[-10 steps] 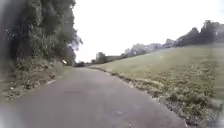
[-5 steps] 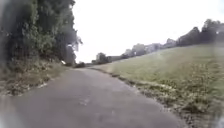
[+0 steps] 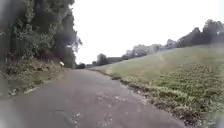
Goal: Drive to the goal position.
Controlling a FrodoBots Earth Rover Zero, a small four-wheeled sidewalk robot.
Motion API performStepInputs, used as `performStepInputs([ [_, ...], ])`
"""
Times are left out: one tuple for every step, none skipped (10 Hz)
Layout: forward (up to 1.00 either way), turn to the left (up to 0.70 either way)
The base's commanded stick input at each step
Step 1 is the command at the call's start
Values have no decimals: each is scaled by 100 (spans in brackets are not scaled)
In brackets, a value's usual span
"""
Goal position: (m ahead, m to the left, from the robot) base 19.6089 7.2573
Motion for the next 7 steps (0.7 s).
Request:
performStepInputs([
  [100,4],
  [100,0],
  [100,0],
  [100,0],
  [100,3],
  [100,2],
  [100,8],
])
